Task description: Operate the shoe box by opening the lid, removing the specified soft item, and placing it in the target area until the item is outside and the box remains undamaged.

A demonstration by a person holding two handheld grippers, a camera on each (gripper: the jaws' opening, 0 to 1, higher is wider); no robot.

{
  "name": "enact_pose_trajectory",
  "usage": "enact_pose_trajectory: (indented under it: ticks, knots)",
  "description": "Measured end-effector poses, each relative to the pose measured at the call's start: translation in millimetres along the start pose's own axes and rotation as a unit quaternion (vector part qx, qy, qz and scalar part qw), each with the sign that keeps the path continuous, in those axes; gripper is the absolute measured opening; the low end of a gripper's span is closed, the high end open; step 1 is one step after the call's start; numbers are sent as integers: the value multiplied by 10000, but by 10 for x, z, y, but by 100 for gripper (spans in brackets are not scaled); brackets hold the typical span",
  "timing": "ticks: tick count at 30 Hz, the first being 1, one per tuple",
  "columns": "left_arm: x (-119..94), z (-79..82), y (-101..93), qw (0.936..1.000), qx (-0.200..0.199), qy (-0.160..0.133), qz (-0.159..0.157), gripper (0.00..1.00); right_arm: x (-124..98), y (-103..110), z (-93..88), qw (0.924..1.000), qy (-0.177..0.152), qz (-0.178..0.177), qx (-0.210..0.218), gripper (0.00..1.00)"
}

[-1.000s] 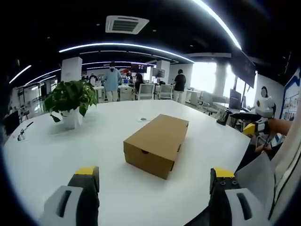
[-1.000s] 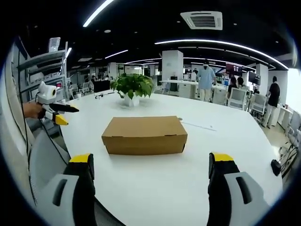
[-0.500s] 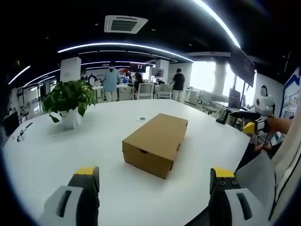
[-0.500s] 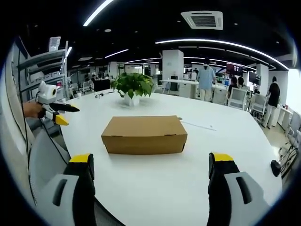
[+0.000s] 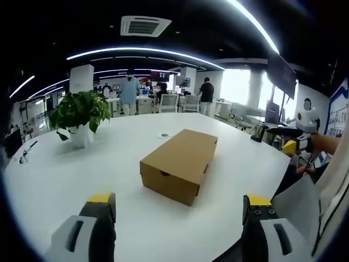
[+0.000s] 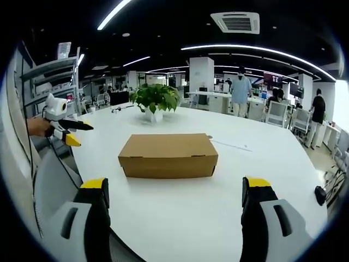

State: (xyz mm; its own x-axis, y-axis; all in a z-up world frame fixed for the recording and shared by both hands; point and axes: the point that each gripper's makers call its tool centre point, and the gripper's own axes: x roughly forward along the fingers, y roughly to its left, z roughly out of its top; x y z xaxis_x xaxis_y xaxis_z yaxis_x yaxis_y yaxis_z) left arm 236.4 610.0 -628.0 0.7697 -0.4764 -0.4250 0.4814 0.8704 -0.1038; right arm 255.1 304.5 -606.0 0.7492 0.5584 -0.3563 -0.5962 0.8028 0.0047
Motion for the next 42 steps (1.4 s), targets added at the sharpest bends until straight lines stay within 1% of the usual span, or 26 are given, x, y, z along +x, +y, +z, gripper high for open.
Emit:
enact_pose_trajectory:
  ticks: [6,15,19,26,30,36,38,42]
  knots:
    - [18,-16,-10,10000,40,44,40,98,19,-5,20,10000,-10,73,-28,96]
    - [86,-78,-60,9996,177,186,111,97,34,-117,46,9999,40,107,-57,96]
    - [123,-78,-78,9996,163,209,103,96,44,-148,74,9998,29,164,-94,96]
    - [188,-42,-83,9995,136,199,205,96,79,-210,100,9994,66,305,-158,96]
    - [236,-52,-107,9990,220,241,298,95,105,-264,83,9990,111,378,-222,96]
    - [298,-96,-154,9988,161,311,356,94,151,-341,66,9982,196,514,-250,96]
    - [308,-118,-143,9986,169,339,358,93,167,-360,59,9979,209,547,-258,96]
    - [345,-140,-153,9985,161,366,371,93,211,-418,47,9971,222,638,-341,93]
